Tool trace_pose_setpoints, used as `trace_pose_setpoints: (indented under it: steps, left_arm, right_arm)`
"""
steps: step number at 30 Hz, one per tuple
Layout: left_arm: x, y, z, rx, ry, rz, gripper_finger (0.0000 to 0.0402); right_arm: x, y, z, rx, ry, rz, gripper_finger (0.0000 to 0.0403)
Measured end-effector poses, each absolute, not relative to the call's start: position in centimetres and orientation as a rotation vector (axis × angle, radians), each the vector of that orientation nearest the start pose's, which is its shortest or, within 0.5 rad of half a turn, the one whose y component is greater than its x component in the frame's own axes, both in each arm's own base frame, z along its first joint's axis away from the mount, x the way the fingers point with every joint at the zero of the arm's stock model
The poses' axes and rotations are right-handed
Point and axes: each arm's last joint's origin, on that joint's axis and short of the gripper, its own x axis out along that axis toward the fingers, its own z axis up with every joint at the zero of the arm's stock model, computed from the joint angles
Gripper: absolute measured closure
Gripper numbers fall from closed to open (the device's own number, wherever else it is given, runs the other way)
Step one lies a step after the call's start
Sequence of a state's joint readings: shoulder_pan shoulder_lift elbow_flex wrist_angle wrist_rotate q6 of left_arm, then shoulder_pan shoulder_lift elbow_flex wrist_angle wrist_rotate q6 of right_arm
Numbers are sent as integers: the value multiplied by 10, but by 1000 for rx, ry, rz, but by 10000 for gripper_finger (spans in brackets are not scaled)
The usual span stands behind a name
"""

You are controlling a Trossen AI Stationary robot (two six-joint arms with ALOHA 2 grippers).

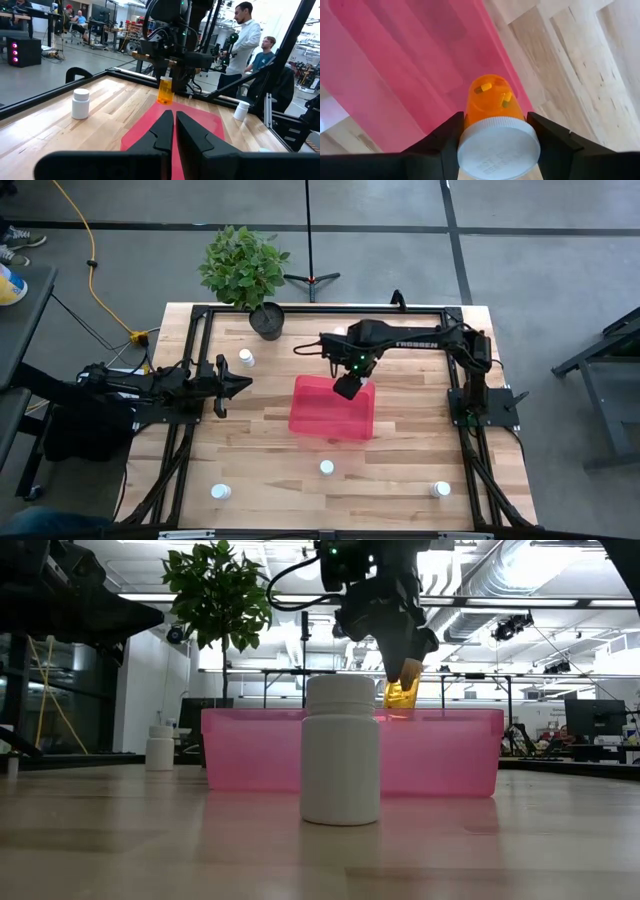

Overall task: Pick and place pill bottles into a basket
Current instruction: Put the orange medicine bottle into the bin

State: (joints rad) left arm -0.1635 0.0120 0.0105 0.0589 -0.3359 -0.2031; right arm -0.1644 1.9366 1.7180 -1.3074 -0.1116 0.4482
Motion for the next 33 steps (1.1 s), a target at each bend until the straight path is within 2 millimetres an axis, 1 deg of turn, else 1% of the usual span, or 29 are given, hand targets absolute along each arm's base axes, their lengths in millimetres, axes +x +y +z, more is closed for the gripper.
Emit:
trace_pose_setpoints:
  steps: [5,10,15,20,24,26,28,30,33]
  left_arm:
    - [96,-6,172,-217,-73,166,344]
    - [96,-6,172,-217,-73,166,344]
    - [96,-6,172,-217,-73,166,344]
    - [96,-6,172,-218,-72,165,344]
    - [96,-6,172,-220,-73,165,344]
    - [96,-6,172,-220,-73,165,344]
    - [96,-6,172,-220,-73,164,344]
    - [96,-6,172,-220,-73,160,344]
    - [96,-6,172,-220,-73,160,344]
  right_arm:
    - [367,-54,259,571,1486,-388,214]
    - [372,-48,249,554,1522,-377,191]
    - [380,-42,231,524,1579,-339,214]
    - [382,-40,224,503,1605,-321,215]
    - [384,-40,219,495,1617,-325,190]
    - [385,-40,216,486,1625,-318,183]
    - [386,-39,212,476,1634,-312,188]
    - [388,-39,209,477,1636,-307,202]
    - [389,-39,208,471,1629,-300,212]
